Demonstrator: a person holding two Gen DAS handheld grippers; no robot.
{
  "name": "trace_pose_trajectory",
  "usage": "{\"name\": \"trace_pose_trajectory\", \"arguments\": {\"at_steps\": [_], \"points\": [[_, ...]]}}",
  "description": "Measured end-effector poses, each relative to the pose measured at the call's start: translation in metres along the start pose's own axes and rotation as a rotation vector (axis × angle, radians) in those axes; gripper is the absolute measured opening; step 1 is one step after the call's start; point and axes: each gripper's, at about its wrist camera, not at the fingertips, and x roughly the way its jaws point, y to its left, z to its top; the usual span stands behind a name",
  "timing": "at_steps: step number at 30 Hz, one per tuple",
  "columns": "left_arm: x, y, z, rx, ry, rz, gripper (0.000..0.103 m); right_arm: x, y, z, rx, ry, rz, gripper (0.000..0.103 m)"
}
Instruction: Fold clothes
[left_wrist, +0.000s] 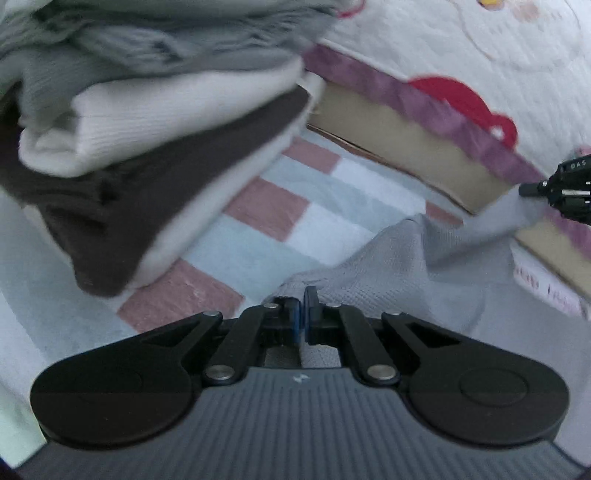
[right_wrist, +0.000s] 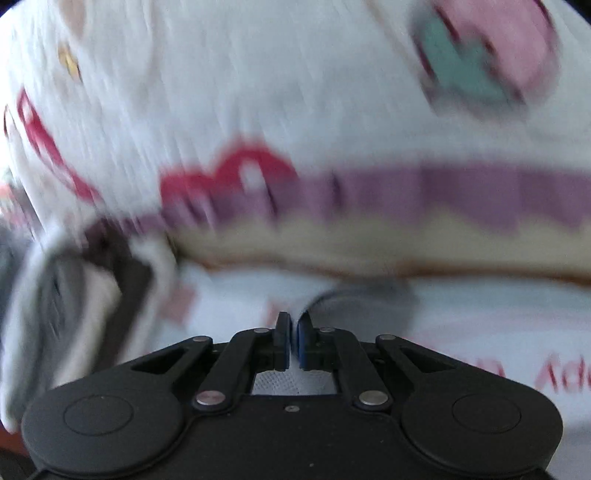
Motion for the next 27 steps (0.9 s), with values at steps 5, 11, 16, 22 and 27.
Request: {"name": "trace_pose_trajectory", "arguments": {"at_steps": [5, 11, 16, 22, 27], "points": [[0.011, 0.002, 0.000, -0.038, -0.012, 0.040, 0.003, -0.002, 0.026, 0.039, -0.061, -0.127, 0.018, 0.004], [0.022, 0.009, -0.005, -0.067, 0.012, 0.064, 0.004, 0.002, 0.035, 0.041, -0.158, -0.162, -0.028, 0.010], [0.027, 0.016, 0.002, -0.131, 0.024, 0.050, 0.003, 0.007, 0.033, 0.028, -0.240, -0.154, -0.091, 0.031], [0.030, 0.035, 0.000, -0.259, 0.074, 0.000, 0.005, -0.018, -0.030, -0.004, -0.087, -0.095, -0.107, 0.046], [0.032, 0.044, -0.001, -0.304, 0.078, -0.036, 0.003, -0.018, -0.074, -0.027, 0.191, 0.019, 0.021, 0.049]]}}
